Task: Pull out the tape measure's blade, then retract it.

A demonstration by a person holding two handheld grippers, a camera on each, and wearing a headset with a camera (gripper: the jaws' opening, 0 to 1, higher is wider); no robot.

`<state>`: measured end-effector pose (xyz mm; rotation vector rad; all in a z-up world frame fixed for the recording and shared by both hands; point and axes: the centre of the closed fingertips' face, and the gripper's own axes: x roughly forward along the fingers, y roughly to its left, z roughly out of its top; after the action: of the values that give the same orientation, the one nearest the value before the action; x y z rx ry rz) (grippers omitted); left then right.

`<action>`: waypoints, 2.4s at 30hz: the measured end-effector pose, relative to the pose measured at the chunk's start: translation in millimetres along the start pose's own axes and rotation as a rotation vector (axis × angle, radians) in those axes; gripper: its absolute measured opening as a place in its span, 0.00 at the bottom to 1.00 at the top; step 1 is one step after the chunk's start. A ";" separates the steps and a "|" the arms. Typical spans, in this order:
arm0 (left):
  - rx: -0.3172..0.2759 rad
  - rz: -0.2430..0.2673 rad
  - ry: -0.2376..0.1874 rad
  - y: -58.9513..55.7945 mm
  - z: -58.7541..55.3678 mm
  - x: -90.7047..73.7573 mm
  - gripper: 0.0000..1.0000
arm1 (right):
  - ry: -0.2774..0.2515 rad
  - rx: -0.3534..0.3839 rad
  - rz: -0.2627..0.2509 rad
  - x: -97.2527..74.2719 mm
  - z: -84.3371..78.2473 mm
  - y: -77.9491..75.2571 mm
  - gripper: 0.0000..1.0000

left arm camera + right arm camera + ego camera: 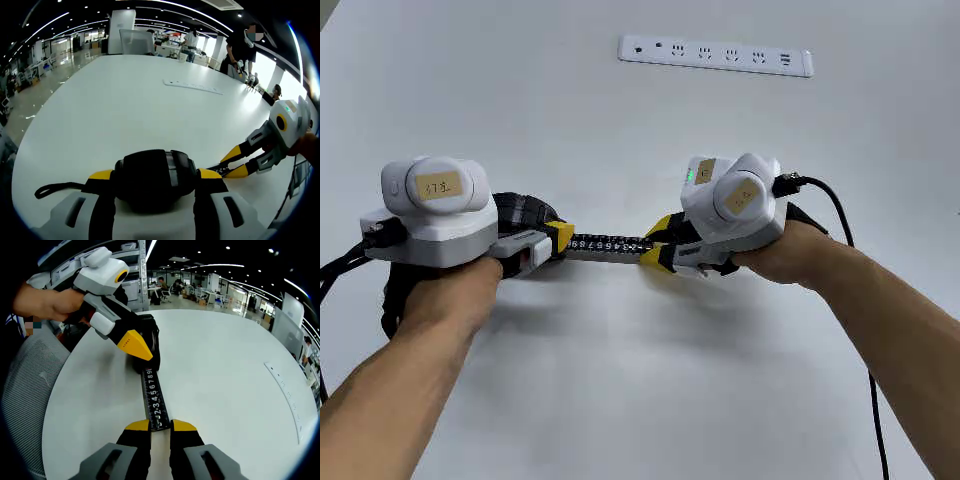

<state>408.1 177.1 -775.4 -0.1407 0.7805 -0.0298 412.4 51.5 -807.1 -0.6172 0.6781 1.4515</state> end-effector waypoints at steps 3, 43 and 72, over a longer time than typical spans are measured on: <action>-0.001 0.000 0.001 0.2 -0.1 -0.1 0.58 | -0.003 -0.004 0.002 3.1 3.0 0.4 0.10; -0.012 -0.010 0.007 1.6 0.3 0.3 0.59 | -0.040 -0.029 0.020 35.4 39.2 11.0 0.10; -0.023 -0.012 0.008 1.0 0.1 0.6 0.59 | -0.070 -0.040 0.026 51.7 57.6 15.2 0.11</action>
<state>408.6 178.1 -775.9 -0.1670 0.7883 -0.0326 399.8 129.4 -806.1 -0.5880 0.6056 1.5066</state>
